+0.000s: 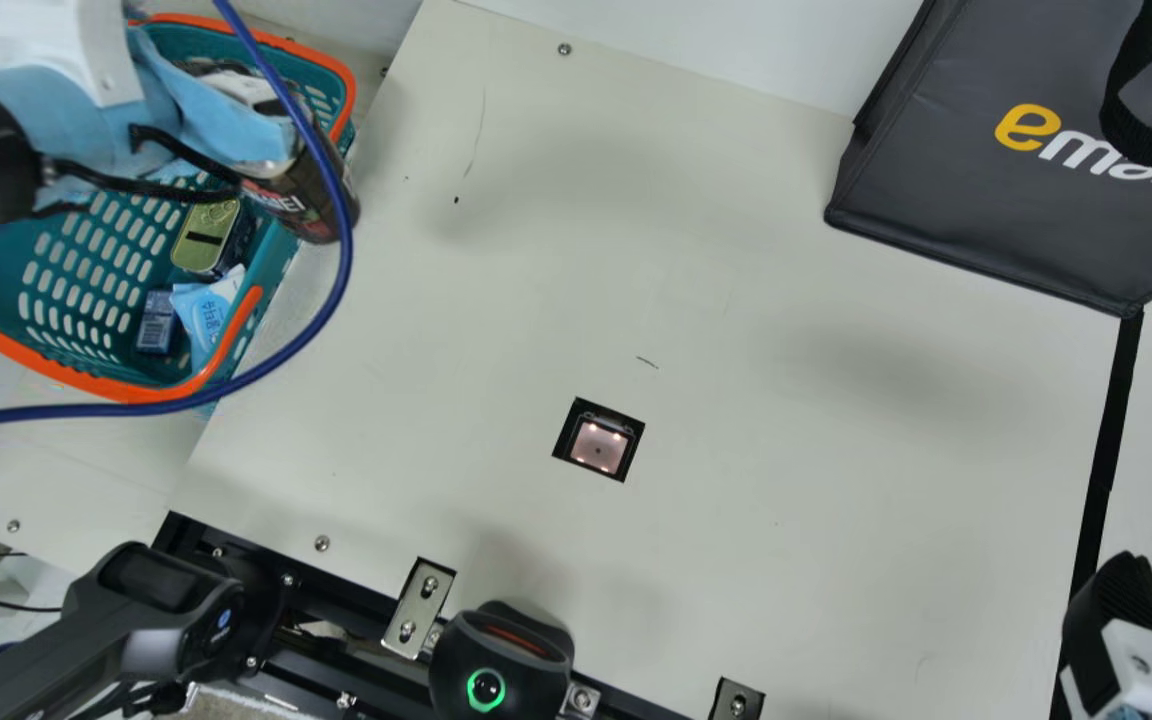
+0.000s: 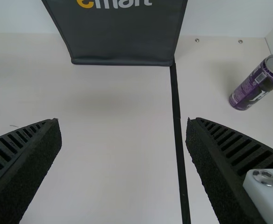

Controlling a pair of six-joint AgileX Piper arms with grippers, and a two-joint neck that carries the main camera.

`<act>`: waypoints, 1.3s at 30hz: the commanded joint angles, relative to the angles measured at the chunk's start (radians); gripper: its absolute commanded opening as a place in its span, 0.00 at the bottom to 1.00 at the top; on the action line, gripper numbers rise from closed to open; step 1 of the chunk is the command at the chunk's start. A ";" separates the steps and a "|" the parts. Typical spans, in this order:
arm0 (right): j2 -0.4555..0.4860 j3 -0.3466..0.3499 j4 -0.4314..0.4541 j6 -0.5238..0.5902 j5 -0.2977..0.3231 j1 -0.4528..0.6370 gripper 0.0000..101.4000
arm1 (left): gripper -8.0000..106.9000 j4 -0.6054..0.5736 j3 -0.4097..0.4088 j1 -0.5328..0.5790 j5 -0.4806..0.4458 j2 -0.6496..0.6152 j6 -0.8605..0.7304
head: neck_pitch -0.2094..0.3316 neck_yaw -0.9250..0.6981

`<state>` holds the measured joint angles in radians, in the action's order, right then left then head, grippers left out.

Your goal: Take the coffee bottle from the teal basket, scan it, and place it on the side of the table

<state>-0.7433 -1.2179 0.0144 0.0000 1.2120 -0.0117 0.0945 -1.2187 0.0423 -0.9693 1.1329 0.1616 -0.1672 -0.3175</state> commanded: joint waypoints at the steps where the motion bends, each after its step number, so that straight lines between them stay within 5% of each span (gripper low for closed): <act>1: 0.000 0.000 0.000 0.000 0.000 0.000 0.94 | 0.00 0.013 0.026 0.028 0.028 0.000 0.037 | 0.029 -0.004; 22: 0.000 0.000 0.000 0.000 0.000 0.000 0.94 | 0.00 0.129 0.310 0.135 0.323 0.041 0.257 | 0.029 -0.004; 35: 0.000 0.000 0.000 0.000 0.000 0.000 0.94 | 0.00 0.183 0.371 0.162 0.398 0.086 0.322 | 0.029 -0.004; 39: 0.000 0.000 0.000 0.000 0.000 0.000 0.94 | 0.12 0.187 0.376 0.166 0.404 0.096 0.328 | 0.029 -0.004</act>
<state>-0.7433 -1.2179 0.0144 0.0000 1.2120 -0.0117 0.2813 -0.8447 0.2073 -0.5658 1.2277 0.4903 -0.1672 -0.3175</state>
